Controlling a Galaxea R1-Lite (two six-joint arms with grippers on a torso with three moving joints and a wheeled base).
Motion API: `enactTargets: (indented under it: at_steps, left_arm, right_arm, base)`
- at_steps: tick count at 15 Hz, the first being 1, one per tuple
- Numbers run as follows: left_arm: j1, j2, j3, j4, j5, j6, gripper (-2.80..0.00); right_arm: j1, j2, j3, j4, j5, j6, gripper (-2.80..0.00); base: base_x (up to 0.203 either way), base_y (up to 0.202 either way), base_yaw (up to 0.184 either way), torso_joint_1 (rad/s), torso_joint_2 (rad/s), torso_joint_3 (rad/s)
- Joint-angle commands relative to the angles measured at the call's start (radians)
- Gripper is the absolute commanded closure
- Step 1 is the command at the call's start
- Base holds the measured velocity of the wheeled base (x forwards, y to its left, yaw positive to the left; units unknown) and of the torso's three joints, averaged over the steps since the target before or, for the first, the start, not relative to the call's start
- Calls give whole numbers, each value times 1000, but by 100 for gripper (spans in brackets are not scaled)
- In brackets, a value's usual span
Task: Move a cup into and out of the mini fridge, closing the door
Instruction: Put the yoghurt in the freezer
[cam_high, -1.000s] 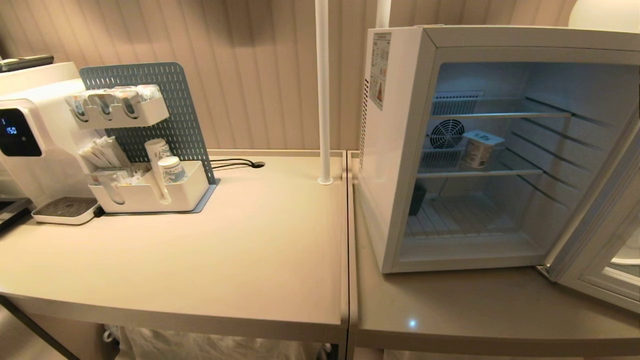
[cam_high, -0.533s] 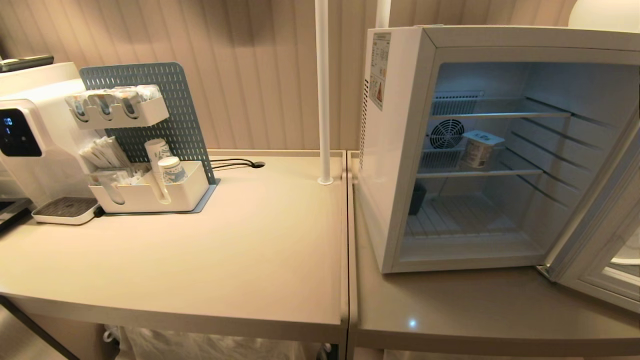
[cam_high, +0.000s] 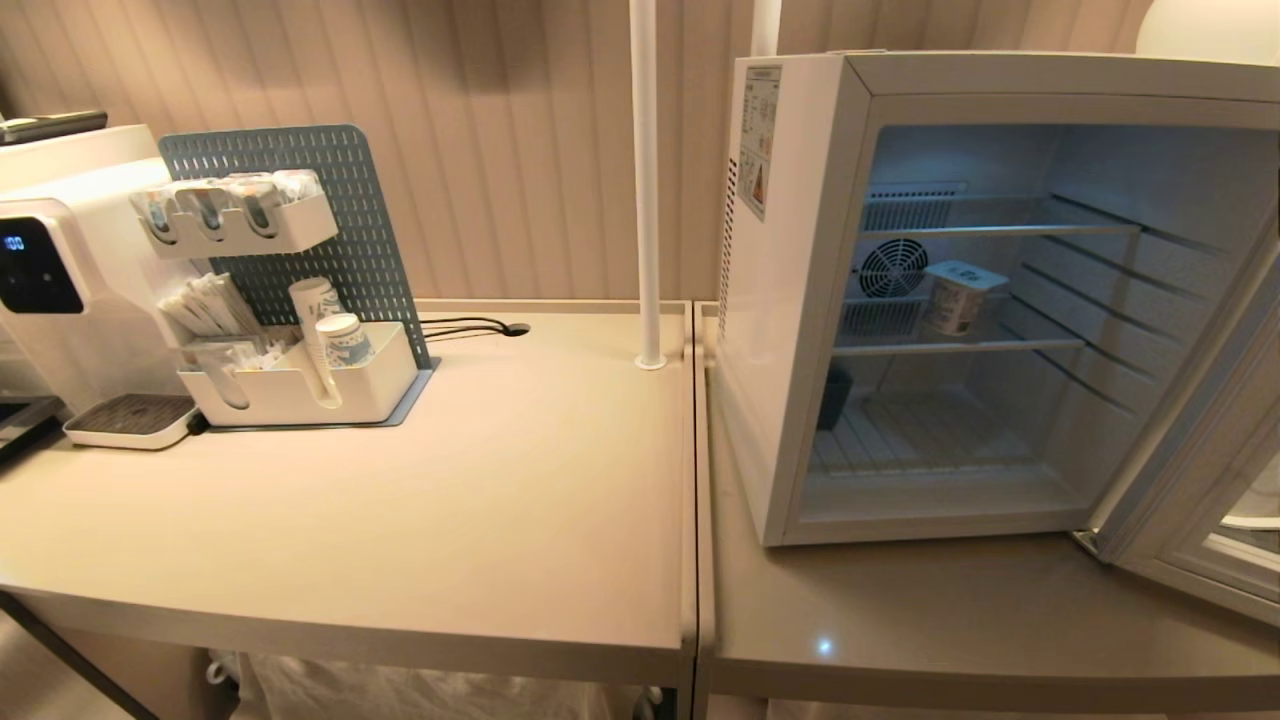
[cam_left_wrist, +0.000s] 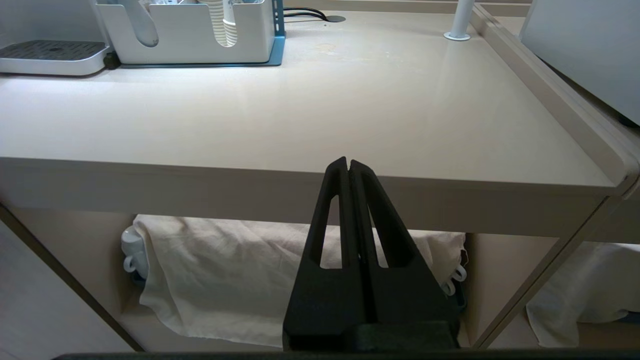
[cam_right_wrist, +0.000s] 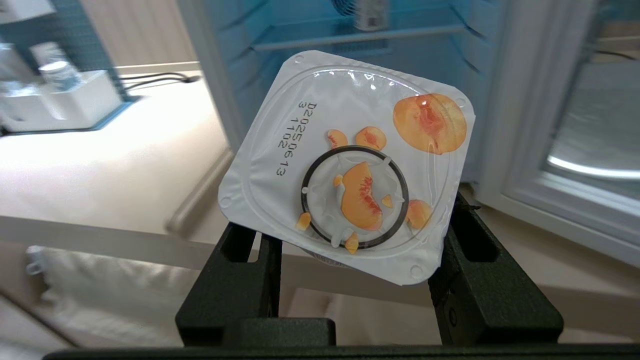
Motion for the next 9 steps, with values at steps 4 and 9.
enactTargets:
  at_steps: [4, 9]
  left_arm:
    - [0, 2, 0, 0, 0, 0, 0]
    - [0, 2, 0, 0, 0, 0, 0]
  right_arm:
    - [1, 495, -195, -6, 245, 13, 0]
    - [3, 949, -231, -283, 472, -49, 0]
  base:
    - [0, 0, 0, 0, 0, 0]
    - [0, 0, 0, 0, 0, 0]
